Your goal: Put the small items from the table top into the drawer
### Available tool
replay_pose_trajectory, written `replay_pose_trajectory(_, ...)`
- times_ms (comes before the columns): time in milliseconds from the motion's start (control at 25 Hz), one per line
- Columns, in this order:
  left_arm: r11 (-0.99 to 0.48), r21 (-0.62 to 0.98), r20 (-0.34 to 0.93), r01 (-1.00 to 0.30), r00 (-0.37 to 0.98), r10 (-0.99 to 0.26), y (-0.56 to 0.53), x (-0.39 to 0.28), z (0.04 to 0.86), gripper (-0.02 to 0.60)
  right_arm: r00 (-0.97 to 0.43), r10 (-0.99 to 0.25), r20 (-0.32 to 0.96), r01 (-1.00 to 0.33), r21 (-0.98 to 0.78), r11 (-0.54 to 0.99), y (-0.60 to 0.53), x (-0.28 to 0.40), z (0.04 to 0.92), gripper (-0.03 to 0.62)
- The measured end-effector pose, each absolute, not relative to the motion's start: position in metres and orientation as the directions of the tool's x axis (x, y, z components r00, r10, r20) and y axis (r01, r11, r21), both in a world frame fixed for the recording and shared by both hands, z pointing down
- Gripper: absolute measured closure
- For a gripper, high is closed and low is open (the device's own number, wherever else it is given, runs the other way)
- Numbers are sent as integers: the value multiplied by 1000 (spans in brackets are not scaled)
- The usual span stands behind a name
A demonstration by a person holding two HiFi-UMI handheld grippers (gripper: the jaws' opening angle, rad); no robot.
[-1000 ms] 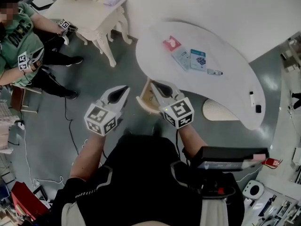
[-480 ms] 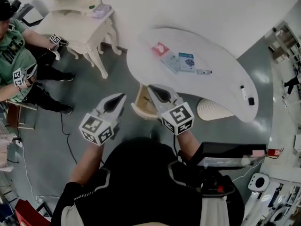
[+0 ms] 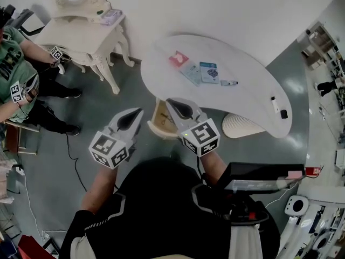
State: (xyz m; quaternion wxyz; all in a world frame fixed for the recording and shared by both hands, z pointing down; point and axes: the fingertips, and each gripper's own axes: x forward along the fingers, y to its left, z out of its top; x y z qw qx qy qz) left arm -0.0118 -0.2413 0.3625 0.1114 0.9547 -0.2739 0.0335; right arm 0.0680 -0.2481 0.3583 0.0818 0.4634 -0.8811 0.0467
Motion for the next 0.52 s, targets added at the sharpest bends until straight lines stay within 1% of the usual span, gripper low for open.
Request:
replay_pose_trajectory(240,-815,188,120,-547,837,-534,-244,-16,361,581,-544,-818,184,-833,-6,553,-247,69,359,594)
replay_pose_trajectory(520,-821,191,116,-538,843,-525,-244,-15,360,581,-544,-821,175,-834,-3,552,-247,67,355,594)
